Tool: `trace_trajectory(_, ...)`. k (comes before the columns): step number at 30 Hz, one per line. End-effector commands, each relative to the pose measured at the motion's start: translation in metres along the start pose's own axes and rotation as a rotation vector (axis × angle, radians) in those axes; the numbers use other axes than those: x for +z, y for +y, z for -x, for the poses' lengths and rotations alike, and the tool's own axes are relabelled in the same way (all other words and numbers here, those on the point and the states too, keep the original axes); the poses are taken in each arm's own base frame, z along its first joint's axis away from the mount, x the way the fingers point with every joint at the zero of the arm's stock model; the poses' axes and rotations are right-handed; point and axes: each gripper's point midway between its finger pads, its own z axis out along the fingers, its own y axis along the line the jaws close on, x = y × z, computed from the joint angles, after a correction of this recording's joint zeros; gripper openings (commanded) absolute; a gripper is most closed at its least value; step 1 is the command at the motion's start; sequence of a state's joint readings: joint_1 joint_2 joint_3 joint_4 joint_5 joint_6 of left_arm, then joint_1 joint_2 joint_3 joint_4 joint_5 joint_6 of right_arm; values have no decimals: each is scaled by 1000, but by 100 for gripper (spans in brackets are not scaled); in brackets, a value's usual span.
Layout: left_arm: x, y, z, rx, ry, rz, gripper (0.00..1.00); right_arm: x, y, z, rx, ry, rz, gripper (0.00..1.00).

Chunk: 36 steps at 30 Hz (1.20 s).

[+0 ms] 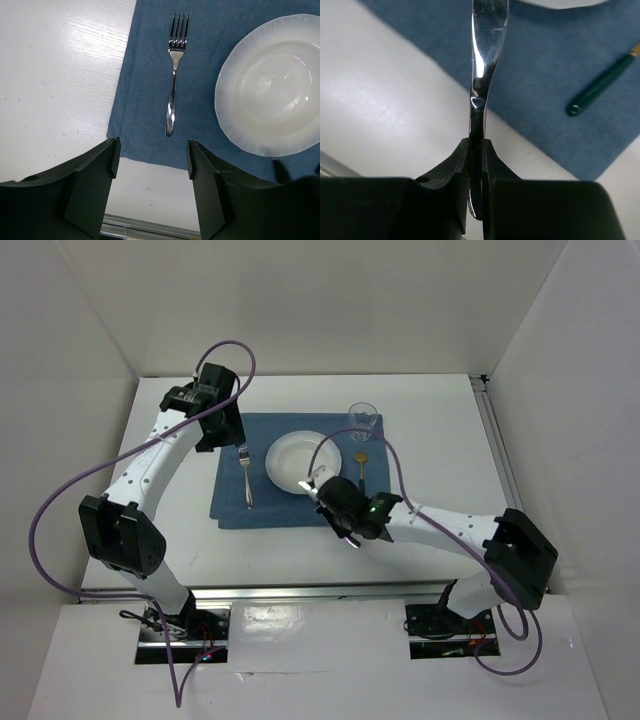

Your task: Set the dinner table for one person

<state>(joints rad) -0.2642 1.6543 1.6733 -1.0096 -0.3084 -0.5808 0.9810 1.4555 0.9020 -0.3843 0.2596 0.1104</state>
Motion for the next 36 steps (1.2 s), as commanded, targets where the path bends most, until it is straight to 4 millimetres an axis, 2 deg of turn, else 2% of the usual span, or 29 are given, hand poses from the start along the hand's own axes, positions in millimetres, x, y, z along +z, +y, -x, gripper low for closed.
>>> trace_trajectory(1, 0, -4, 5, -14, -7, -17, 72, -19, -28, 30, 182, -89, -7, 0)
trace_trajectory(2, 0, -4, 5, -14, -7, -17, 72, -21, -35, 28, 227, -83, -15, 0)
trace_trajectory(3, 2, -3, 2, -11, 0, -13, 72, -22, -53, 27, 266, -80, -49, 0)
trace_trajectory(6, -1, -2, 3, -14, -7, -17, 72, -22, -73, 34, 363, -91, -53, 0)
trace_trajectory(7, -1, -2, 3, -14, -7, -17, 72, -19, -89, 35, 403, -87, -72, 0)
trace_trajectory(9, -1, -2, 3, -14, -7, -17, 72, -12, -101, 32, 453, -61, -74, 0)
trace_trajectory(14, 1, -3, 2, -14, -7, -17, 72, 1, -121, 49, 538, -67, -46, 0)
trace_trajectory(18, 1, -3, 2, -14, -7, -17, 72, 12, -127, 44, 552, -38, -58, 0)
trace_trajectory(23, 0, -2, 6, -7, -20, -13, 72, 15, -158, 16, 678, 29, -100, 28)
trace_trajectory(24, 0, -2, 6, -7, -20, -13, 72, 19, -160, 12, 700, 44, -100, 35)
trace_trajectory(26, -1, -3, 5, -7, -15, -21, 72, 25, -163, -4, 718, 105, -111, 43)
trace_trajectory(27, -1, -5, 4, -7, -11, -29, 72, 30, -162, -8, 720, 130, -111, 52)
trace_trajectory(32, -1, -5, 4, -7, -11, -29, 72, 44, -158, -24, 723, 193, -112, 53)
trace_trajectory(34, -1, -5, 4, -7, -11, -29, 72, 45, -159, -21, 731, 182, -113, 53)
trace_trajectory(36, -1, -3, 5, -7, -15, -21, 72, 52, -157, -29, 733, 211, -113, 53)
